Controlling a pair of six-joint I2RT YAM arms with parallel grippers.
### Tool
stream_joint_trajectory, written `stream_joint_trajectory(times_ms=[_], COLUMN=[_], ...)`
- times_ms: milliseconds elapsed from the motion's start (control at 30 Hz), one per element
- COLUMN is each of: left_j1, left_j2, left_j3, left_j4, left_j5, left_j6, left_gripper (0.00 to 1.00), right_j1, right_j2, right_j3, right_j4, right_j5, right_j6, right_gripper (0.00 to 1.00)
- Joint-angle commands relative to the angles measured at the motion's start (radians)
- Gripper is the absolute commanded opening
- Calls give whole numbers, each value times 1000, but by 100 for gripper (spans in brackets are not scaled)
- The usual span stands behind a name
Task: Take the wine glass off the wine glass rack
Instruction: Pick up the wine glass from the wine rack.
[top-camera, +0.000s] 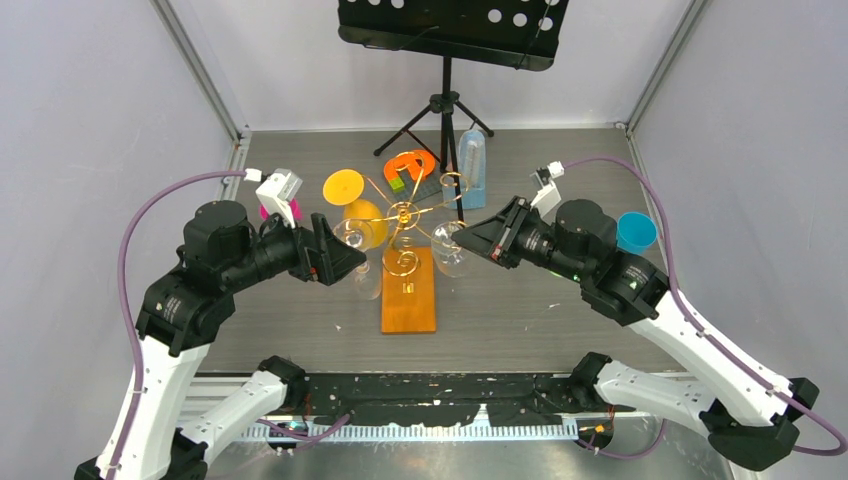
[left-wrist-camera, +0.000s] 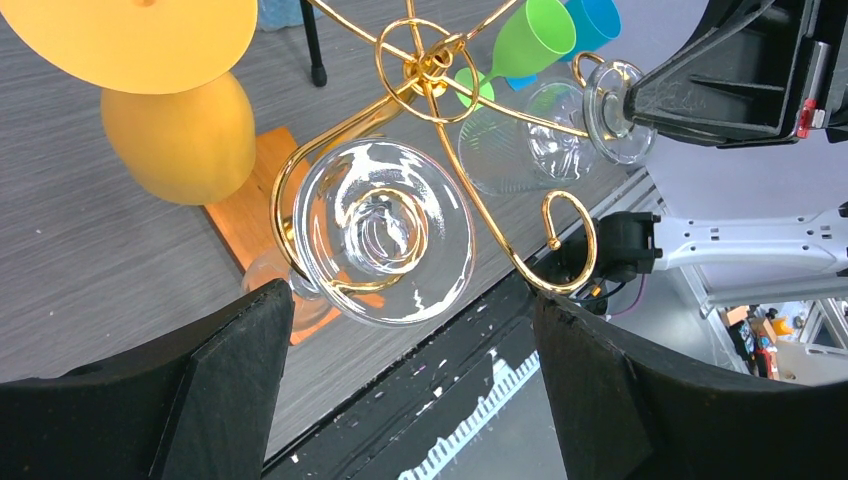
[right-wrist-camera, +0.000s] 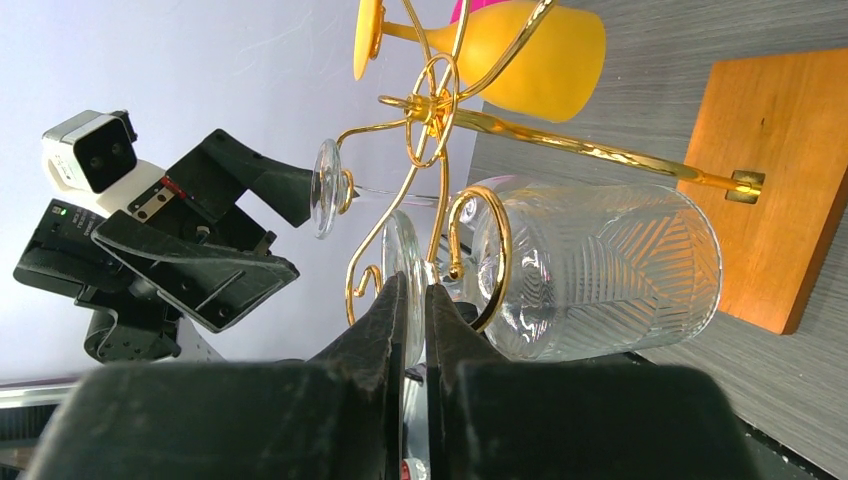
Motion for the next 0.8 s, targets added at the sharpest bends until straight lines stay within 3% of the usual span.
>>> stream_joint_trajectory(times_ms=[0, 767], left_j1=[6, 7], left_j2=[3, 2], left_j3=[27, 40], left_j4=[14, -26], left_j5=[1, -16], left_j6=[6, 36], left_gripper=[87, 88], right_j1=[21, -9], right_j2=[15, 126], right_j3=[70, 182], right_j4=[81, 121], right_j5=[-9, 144], right_j6=[-6, -25], right_gripper=[6, 6])
